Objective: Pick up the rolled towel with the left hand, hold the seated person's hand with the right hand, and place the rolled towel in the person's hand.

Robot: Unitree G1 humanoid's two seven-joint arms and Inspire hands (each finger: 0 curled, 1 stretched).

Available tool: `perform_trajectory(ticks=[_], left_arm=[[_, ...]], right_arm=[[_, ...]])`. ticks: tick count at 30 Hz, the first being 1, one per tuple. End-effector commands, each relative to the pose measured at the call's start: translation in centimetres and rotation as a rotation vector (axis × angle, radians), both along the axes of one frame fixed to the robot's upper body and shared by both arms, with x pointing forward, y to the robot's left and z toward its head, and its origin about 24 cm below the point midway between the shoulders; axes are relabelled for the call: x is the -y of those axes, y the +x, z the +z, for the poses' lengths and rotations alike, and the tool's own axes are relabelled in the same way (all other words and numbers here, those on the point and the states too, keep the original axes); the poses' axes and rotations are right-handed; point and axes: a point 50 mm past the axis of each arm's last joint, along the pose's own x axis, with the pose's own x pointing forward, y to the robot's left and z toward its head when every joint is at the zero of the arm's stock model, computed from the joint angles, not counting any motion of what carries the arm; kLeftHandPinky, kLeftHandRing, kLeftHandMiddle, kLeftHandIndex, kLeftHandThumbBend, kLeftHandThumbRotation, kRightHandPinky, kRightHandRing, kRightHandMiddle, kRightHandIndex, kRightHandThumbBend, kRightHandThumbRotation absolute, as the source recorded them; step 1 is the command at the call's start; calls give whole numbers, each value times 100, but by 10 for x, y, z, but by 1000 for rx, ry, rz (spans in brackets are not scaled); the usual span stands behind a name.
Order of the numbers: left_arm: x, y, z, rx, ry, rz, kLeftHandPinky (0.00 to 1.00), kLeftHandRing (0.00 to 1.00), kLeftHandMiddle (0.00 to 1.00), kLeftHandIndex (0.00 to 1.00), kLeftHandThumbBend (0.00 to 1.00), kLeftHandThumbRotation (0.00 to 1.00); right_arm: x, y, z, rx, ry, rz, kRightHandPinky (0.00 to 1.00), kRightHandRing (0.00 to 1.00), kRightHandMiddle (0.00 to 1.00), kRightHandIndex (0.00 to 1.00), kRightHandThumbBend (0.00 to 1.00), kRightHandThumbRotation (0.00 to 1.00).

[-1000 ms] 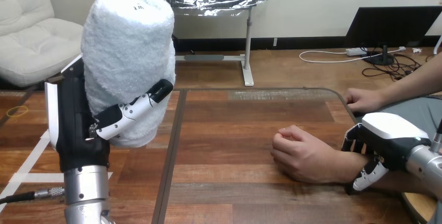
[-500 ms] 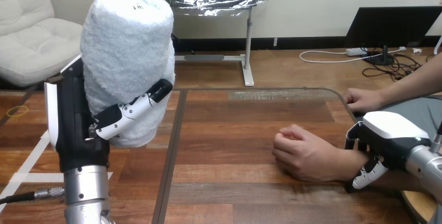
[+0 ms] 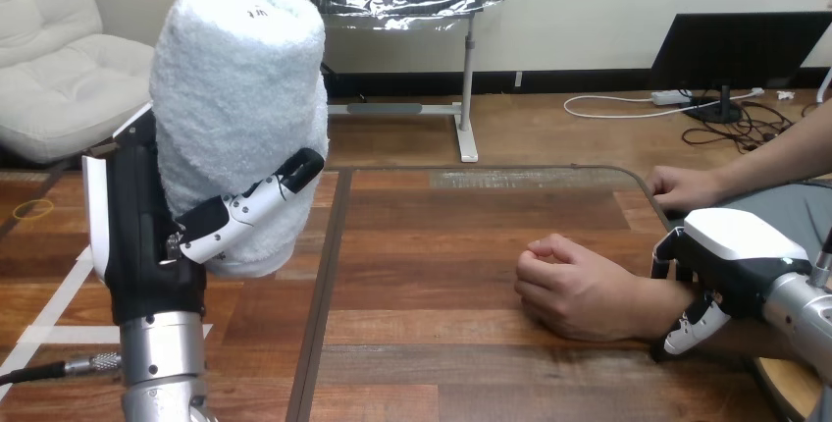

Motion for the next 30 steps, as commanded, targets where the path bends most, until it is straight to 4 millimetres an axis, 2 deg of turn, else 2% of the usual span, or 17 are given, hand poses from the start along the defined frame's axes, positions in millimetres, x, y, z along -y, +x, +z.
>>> perform_trajectory(ticks=[1, 7, 11, 16, 30], left_arm=[[4, 9, 28, 146, -2, -16, 19, 25, 31, 37, 56, 0], [4, 9, 28, 147, -6, -15, 19, 25, 31, 37, 56, 0], [4, 9, 29, 149, -4, -14, 19, 25, 31, 37, 56, 0], [4, 9, 28, 147, -2, -14, 19, 25, 31, 37, 56, 0], [3, 9, 27, 146, 1, -12, 19, 25, 31, 37, 56, 0]], right_arm=[[-12, -5, -20, -103, -26, 25, 31, 43, 51, 56, 88, 11], [-12, -4, -19, -111, -49, 24, 46, 61, 66, 65, 90, 20], [-12, -4, -18, -117, -52, 21, 51, 67, 70, 69, 90, 22], [-12, -4, -17, -125, -52, 16, 54, 71, 73, 72, 90, 24], [-11, -3, -15, -141, -46, 7, 55, 74, 76, 76, 93, 25]])
